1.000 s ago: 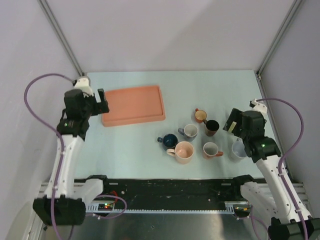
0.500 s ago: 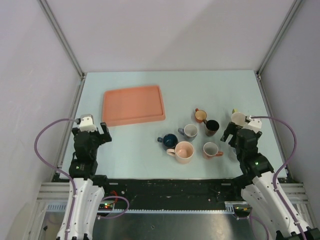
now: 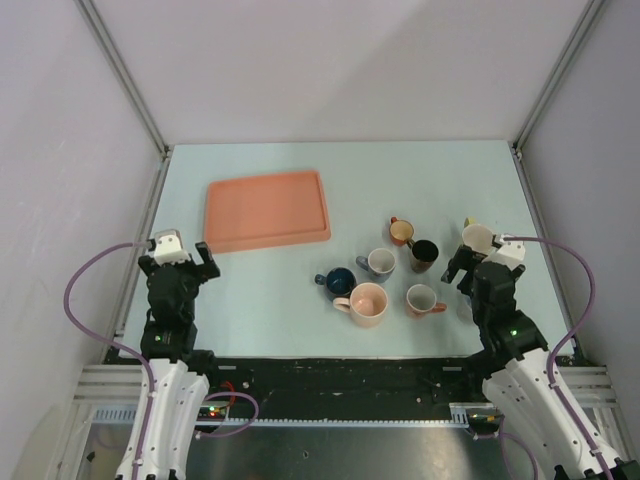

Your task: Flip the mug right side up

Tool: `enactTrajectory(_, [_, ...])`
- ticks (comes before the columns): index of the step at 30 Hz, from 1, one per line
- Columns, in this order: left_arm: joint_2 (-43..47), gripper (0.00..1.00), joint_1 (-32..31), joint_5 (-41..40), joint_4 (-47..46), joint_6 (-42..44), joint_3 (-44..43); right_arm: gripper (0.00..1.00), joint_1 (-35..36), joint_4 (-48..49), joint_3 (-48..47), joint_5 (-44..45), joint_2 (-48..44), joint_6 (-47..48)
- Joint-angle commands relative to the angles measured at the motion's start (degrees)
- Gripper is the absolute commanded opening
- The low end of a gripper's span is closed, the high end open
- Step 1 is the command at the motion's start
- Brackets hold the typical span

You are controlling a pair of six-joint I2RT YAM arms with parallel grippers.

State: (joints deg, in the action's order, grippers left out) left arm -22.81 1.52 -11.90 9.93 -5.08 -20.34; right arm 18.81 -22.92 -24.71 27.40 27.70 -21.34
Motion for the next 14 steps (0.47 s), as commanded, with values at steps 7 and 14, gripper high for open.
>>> enactTrajectory(7, [0.5, 1.00, 0.2, -0.7, -3.4, -0.1, 0.6, 0.99, 0.5, 2.6, 0.3, 1.6, -0.6, 0.0])
enactTrajectory(14, [0.1, 1.00, 0.2, -0.5, -3.4, -0.2, 0.7, 0.99, 0.5, 2.9, 0.6, 3.1, -0.7, -0.2])
